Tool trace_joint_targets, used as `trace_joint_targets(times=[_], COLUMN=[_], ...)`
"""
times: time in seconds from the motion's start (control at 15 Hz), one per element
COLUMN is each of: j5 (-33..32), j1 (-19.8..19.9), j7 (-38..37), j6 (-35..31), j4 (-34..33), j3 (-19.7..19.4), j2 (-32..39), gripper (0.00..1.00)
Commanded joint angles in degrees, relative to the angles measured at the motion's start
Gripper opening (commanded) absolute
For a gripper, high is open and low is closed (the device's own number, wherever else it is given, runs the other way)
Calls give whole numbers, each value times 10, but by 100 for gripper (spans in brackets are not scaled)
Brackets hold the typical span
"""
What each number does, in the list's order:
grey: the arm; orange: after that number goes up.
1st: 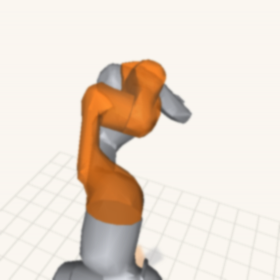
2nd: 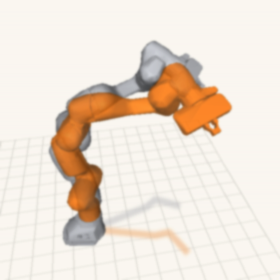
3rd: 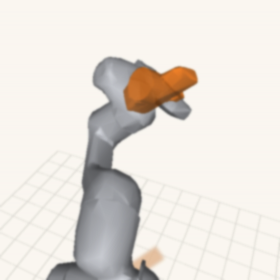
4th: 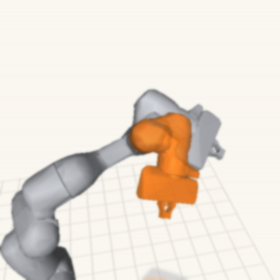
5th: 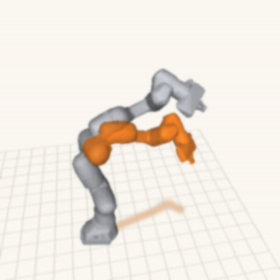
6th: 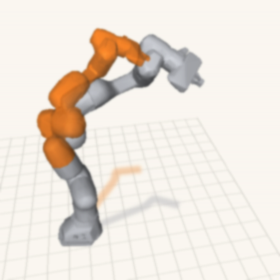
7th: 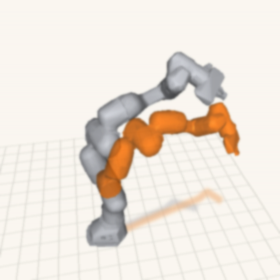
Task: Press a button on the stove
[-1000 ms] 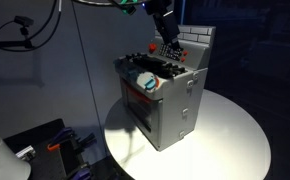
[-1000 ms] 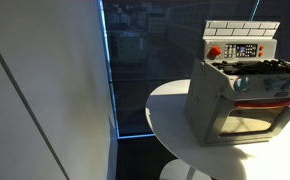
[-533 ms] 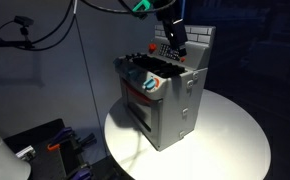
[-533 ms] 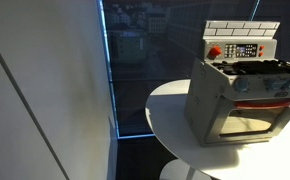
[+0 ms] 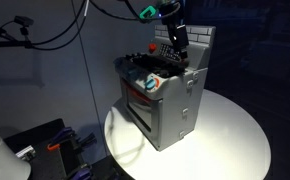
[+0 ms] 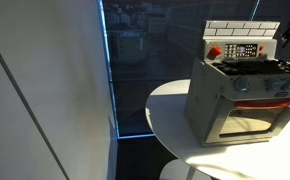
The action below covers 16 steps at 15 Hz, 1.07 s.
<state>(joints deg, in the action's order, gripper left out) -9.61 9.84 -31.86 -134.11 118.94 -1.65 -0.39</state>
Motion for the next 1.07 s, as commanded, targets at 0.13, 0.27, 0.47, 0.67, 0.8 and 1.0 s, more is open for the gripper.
trace_joint_targets(times=[0.13, 0.27, 0.47, 0.67, 0.8, 1.0], j5=[-3, 1, 3, 4, 5, 4], j1=[-27, -33, -41, -46, -48, -50], j7=[-13, -6, -2, -1, 0, 0], j6=[15, 13, 10, 7, 6, 4], j4=[-56, -64, -73, -79, -82, -88], j3=[-20, -24, -29, -32, -33, -36], j2=[48, 57, 67, 73, 76, 82], gripper=[100, 100, 100, 100, 100, 100])
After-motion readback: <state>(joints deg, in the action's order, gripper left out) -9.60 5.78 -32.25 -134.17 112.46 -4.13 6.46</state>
